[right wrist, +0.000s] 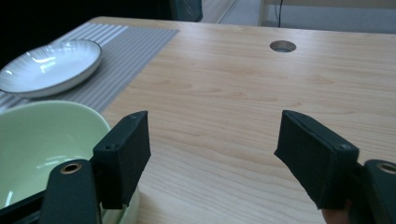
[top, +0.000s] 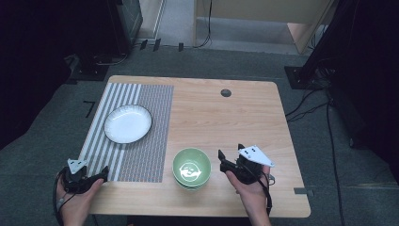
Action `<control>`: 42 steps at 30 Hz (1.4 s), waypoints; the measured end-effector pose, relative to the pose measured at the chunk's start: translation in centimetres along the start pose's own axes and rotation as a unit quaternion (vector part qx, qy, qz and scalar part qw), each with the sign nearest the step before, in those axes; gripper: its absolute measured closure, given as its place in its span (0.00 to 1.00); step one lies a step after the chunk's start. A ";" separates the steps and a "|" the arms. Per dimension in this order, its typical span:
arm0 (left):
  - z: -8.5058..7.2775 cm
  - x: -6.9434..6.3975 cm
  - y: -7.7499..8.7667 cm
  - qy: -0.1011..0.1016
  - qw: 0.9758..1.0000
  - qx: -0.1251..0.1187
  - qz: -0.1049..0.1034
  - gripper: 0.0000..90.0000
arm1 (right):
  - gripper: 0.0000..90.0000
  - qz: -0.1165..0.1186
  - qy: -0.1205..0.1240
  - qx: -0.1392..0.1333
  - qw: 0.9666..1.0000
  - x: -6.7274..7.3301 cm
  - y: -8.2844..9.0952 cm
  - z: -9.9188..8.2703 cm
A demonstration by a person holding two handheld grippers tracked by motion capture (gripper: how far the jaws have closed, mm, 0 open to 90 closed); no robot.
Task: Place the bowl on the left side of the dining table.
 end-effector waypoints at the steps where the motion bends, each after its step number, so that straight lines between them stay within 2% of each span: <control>1: 0.0 0.0 0.0 0.002 1.000 0.001 0.002 0.10 | 0.30 0.004 0.000 -0.004 1.000 0.1 -0.1 0.0; 4: 0.1 -0.1 0.1 0.006 1.000 0.003 0.006 0.11 | 0.31 0.008 0.001 -0.002 1.000 0.4 -0.4 -0.2; 7: 0.8 -0.5 0.5 0.021 1.000 -0.012 -0.004 0.11 | 0.34 0.021 -0.004 -0.001 1.000 1.0 -0.7 -0.6; 9: 1.5 -0.8 1.0 0.026 0.999 -0.026 -0.008 0.11 | 0.43 0.032 -0.002 -0.003 0.999 1.4 -0.7 -0.7; 10: 1.5 -0.8 1.0 0.026 0.999 -0.026 -0.008 0.11 | 0.43 0.032 -0.002 -0.003 0.999 1.4 -0.7 -0.7; 11: 2.2 -1.4 1.5 0.034 0.998 -0.040 -0.017 0.11 | 0.47 0.047 -0.005 -0.002 0.999 1.8 -0.8 -0.9; 14: 3.4 -2.4 2.3 0.033 0.997 -0.056 -0.030 0.11 | 0.55 0.066 -0.007 0.006 0.998 2.4 -0.8 -1.3; 16: 3.9 -2.8 2.6 0.030 0.997 -0.063 -0.034 0.11 | 0.55 0.074 -0.007 0.012 0.997 2.6 -0.8 -1.5; 17: 4.9 -3.8 3.2 0.025 0.996 -0.076 -0.047 0.11 | 0.59 0.087 -0.010 0.022 0.996 3.0 -0.7 -1.7; 18: 5.4 -4.4 3.4 0.021 0.995 -0.081 -0.051 0.11 | 0.60 0.092 -0.014 0.027 0.995 3.2 -0.7 -1.9; 20: 5.8 -4.9 3.7 0.017 0.995 -0.086 -0.054 0.11 | 0.60 0.093 -0.018 0.034 0.995 3.4 -0.8 -2.1; 21: 6.8 -5.9 4.2 0.012 0.993 -0.096 -0.066 0.11 | 0.59 0.093 -0.018 0.039 0.995 3.5 -0.8 -2.3; 22: 6.8 -5.9 4.2 0.012 0.993 -0.096 -0.066 0.11 | 0.59 0.093 -0.018 0.039 0.995 3.5 -0.8 -2.3; 24: 8.1 -7.3 5.0 0.012 0.990 -0.111 -0.084 0.11 | 0.57 0.099 -0.008 0.051 0.994 3.9 -0.9 -2.8; 27: 9.3 -8.5 5.5 0.010 0.988 -0.122 -0.098 0.11 | 0.58 0.096 -0.013 0.049 0.994 4.0 -1.1 -3.0; 29: 9.9 -9.4 5.8 0.004 0.986 -0.125 -0.108 0.11 | 0.66 0.090 -0.014 0.039 0.995 3.9 -1.1 -2.8; 32: 10.6 -10.2 5.9 0.001 0.985 -0.129 -0.114 0.12 | 0.69 0.090 -0.021 0.033 0.995 3.9 -1.1 -2.7; 33: 11.2 -10.9 6.0 -0.004 0.984 -0.133 -0.117 0.14 | 0.70 0.104 -0.023 0.046 0.993 4.2 -1.1 -2.9; 34: 11.2 -10.9 6.0 -0.004 0.984 -0.133 -0.117 0.14 | 0.71 0.104 -0.022 0.045 0.993 4.2 -1.1 -3.0; 35: 11.9 -11.6 6.1 -0.004 0.983 -0.139 -0.121 0.14 | 0.72 0.105 -0.021 0.045 0.993 4.2 -1.1 -3.0; 38: 12.6 -12.2 6.2 -0.004 0.982 -0.144 -0.124 0.14 | 0.78 0.115 -0.022 0.045 0.992 4.4 -1.1 -3.1; 40: 13.2 -13.3 6.4 -0.003 0.979 -0.151 -0.135 0.14 | 0.81 0.131 -0.025 0.054 0.990 4.7 -1.2 -3.3; 42: 13.5 -14.0 6.4 -0.003 0.977 -0.154 -0.146 0.14 | 0.80 0.133 -0.027 0.056 0.989 4.6 -1.3 -3.4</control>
Point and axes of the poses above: each handheld gripper's, and its own axes: y roughly backward along the jaws, z roughly out of its top, x roughly to its left, the point moved 10 cm from there along -y, roughly forward along the jaws, and after that the axes turned 15 degrees about -y, right-handed, at the moved point
